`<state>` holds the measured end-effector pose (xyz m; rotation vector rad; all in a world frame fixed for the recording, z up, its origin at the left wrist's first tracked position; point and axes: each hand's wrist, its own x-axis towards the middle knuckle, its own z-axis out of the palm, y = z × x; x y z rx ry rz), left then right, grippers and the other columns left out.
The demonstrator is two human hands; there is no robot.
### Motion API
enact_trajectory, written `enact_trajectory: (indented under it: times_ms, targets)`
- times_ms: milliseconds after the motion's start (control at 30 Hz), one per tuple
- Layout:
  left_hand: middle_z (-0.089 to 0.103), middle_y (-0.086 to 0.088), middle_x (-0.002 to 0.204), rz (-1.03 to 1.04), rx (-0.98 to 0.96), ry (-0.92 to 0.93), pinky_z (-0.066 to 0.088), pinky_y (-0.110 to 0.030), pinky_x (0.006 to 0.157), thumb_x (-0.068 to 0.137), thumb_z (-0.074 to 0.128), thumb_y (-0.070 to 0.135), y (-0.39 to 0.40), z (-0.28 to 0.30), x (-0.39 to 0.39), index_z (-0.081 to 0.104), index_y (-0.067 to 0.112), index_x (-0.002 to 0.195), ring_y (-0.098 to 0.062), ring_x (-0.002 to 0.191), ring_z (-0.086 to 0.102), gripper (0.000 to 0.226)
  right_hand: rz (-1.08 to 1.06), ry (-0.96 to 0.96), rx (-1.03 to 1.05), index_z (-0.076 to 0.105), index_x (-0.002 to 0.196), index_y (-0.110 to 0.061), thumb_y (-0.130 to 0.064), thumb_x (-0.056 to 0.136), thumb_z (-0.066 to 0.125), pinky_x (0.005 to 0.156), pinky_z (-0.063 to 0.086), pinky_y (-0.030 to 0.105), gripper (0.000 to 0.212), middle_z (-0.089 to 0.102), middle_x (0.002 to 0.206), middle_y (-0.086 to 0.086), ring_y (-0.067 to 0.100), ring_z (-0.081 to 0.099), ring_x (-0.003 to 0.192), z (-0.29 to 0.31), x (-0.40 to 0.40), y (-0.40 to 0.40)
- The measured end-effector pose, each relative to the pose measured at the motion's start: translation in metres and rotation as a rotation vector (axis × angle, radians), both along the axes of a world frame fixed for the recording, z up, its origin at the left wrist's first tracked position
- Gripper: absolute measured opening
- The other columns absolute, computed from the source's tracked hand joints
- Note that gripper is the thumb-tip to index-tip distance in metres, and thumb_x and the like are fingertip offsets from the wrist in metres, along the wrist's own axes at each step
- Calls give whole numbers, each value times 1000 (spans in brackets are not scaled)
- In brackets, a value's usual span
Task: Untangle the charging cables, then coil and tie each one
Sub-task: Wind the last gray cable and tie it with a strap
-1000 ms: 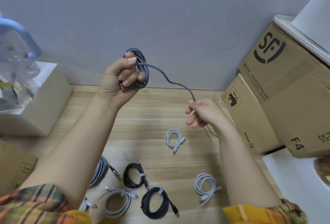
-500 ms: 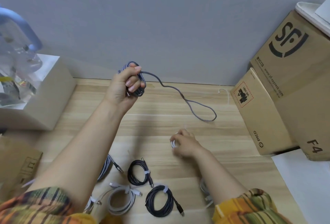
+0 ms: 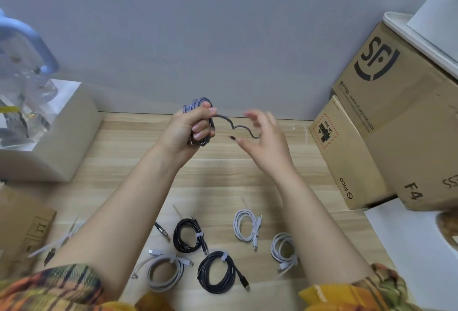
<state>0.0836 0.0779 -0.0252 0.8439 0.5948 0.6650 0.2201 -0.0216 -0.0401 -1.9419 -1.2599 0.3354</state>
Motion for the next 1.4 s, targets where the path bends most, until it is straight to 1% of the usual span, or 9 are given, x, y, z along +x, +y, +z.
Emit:
enact_trajectory:
  times_ms: [100, 233, 400, 500, 833, 1033, 1233, 1300, 1400]
  targets:
    - [25, 12, 36, -82, 68, 1, 36, -19, 52, 88, 52, 3, -9, 8, 1, 51, 20, 69, -5, 31, 24, 25, 205, -38, 3, 54, 123, -25, -22, 78, 70, 99, 36, 32, 48, 62, 105, -11, 9, 57, 103, 19, -8, 8]
    - [25, 12, 39, -131, 153, 69, 34, -21, 54, 92, 52, 15, -9, 14, -4, 63, 12, 93, -6, 34, 25, 11, 173, 116, 61, 65, 82, -21, -18, 88, 63, 60, 40, 23, 7, 50, 52, -15, 3, 46, 51, 31, -1, 7]
    - [31, 10, 41, -562, 295, 118, 38, -20, 52, 75, 65, 58, -3, -1, -15, 66, 13, 84, -7, 38, 29, 47, 161, -143, 208, 72, 82, -24, -34, 82, 62, 63, 41, 31, 15, 54, 66, -17, 5, 50, 67, 45, 6, 9]
    - [36, 13, 38, -720, 210, -95, 42, -20, 53, 71, 73, 52, -7, 2, -16, 65, 19, 73, -2, 33, 31, 34, 148, -139, 170, 74, 89, -27, -37, 84, 58, 67, 43, 34, 20, 53, 69, -14, 6, 52, 70, 41, 7, 13]
    - [39, 10, 43, -189, -245, -482, 48, -18, 56, 96, 35, 33, -11, 30, 27, 58, 12, 86, -3, 36, 39, 33, 80, -161, -97, 64, 102, -22, -25, 96, 45, 73, 48, 43, 20, 67, 86, 13, 37, 58, 84, 18, 3, 18]
    - [67, 8, 61, 120, 173, -105, 49, -16, 63, 100, 41, 20, 21, 16, 39, 49, 8, 112, -4, 56, 63, 19, 186, -273, -301, 65, 99, -26, -36, 95, 47, 66, 37, 32, 21, 64, 88, 5, 31, 57, 94, 15, -13, 16]
    - [70, -13, 93, -23, 726, 445, 50, -25, 73, 95, 53, 17, 31, -1, 28, 59, 2, 103, -6, 72, 64, 18, 139, -313, -202, 71, 88, -25, -41, 88, 60, 61, 34, 29, 19, 52, 67, -7, 20, 52, 74, 34, -12, 21]
    - [69, -10, 80, -112, 893, 576, 52, -37, 78, 95, 52, 21, 33, -4, 22, 61, 0, 80, -9, 71, 63, 28, 115, -293, -158, 71, 83, -29, -41, 85, 63, 58, 33, 27, 15, 55, 67, -10, 13, 51, 72, 40, -9, 25]
    - [57, -1, 45, -207, 927, 642, 41, -30, 55, 97, 46, 28, 28, 5, 15, 44, 12, 59, -17, 43, 49, 42, 117, -251, -76, 70, 79, -29, -37, 84, 65, 58, 36, 28, 11, 53, 67, -12, 12, 53, 73, 41, -6, 30]
